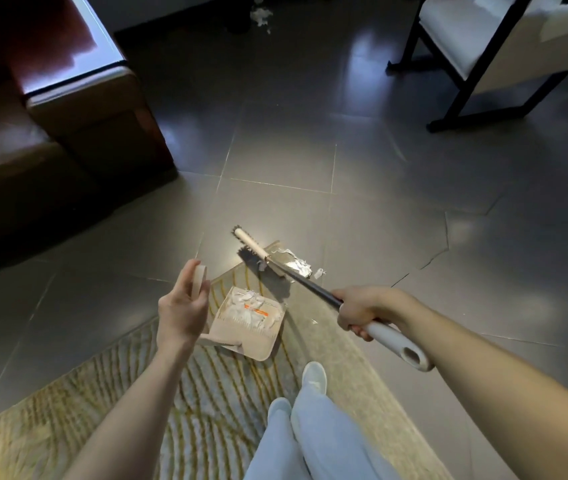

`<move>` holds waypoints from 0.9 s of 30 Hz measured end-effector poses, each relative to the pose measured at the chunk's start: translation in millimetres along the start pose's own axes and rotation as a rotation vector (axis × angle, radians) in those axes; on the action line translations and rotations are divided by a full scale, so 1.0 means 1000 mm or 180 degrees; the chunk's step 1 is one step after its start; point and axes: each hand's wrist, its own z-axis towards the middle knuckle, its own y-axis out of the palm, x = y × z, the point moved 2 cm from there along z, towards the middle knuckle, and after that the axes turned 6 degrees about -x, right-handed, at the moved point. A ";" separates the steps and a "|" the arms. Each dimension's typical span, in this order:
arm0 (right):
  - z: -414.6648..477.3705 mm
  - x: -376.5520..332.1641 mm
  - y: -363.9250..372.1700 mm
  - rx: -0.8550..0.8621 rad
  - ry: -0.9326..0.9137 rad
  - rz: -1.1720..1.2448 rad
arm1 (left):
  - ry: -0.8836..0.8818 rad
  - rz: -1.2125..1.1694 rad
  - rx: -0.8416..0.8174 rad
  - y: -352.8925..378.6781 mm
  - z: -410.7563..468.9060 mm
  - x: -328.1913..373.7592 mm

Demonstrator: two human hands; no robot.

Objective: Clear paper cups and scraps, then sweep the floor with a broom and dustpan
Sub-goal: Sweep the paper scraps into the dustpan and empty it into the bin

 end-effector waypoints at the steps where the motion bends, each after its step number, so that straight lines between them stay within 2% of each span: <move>1: 0.008 -0.002 -0.009 0.0041 -0.0009 -0.0029 | -0.0008 0.0019 0.0038 -0.001 0.001 -0.001; 5: 0.050 0.002 -0.014 0.0102 0.0083 0.0018 | 0.0114 0.0177 0.0165 -0.003 0.001 -0.005; 9: 0.090 0.025 0.002 -0.0175 0.0348 0.0404 | 0.0139 0.0154 0.0205 0.003 0.004 -0.010; 12: 0.098 0.032 0.020 -0.0243 0.0495 0.0377 | 0.0109 0.0095 0.0211 0.007 0.005 -0.006; 16: 0.085 0.029 0.035 -0.0305 0.0603 0.0653 | 0.0103 -0.0069 0.0135 0.005 0.003 -0.006; 23: 0.018 0.042 0.070 -0.0569 0.0820 0.0658 | -0.0020 -0.0277 -0.0160 -0.007 -0.003 -0.009; 27: -0.008 0.052 0.086 -0.0381 0.0822 0.0736 | 0.0006 -0.0357 -0.0262 -0.016 -0.005 -0.014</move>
